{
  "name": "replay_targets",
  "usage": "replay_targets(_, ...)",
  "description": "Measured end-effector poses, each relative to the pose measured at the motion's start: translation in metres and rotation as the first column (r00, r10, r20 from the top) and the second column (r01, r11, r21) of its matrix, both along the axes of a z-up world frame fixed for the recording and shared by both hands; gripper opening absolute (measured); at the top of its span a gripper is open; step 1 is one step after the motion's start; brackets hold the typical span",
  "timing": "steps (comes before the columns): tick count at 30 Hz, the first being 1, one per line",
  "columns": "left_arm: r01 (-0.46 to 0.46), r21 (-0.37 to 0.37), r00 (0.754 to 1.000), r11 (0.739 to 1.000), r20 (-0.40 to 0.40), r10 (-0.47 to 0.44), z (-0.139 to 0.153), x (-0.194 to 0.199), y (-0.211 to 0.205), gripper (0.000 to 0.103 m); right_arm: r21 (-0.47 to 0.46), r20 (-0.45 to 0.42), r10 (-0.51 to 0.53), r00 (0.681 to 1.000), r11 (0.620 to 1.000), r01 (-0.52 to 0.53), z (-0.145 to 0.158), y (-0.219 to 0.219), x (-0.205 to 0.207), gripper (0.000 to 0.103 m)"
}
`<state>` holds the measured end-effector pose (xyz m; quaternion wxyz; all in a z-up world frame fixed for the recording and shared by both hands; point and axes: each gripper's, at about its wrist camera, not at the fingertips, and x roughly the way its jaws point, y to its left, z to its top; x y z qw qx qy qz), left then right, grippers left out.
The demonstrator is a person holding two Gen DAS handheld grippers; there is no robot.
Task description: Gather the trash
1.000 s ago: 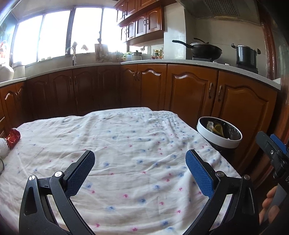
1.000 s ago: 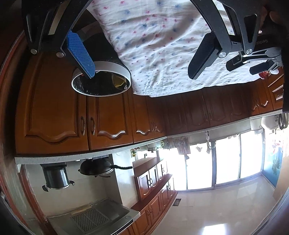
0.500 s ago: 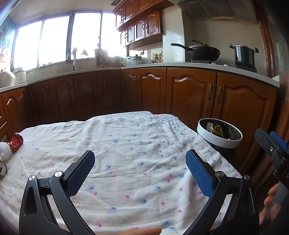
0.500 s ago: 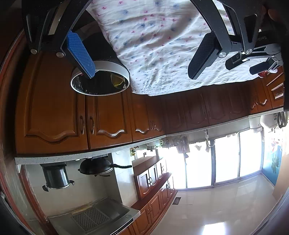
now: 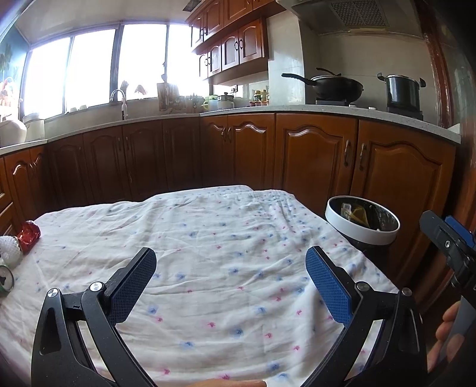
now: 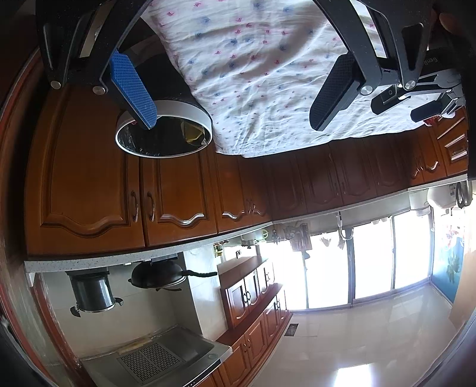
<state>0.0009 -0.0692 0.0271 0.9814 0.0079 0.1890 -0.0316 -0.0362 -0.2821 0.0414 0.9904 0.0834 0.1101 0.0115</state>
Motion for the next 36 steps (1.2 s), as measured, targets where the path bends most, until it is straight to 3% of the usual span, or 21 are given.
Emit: replay_targets(36,0.009,0.015,1.0,1.0,0.009,-0.009,0.0019,-0.0023,-0.0001,0.103,0.011,0.002,0.001,1.0,1.0,-0.001,0.0003,0.0028,-0.0016,0.103)
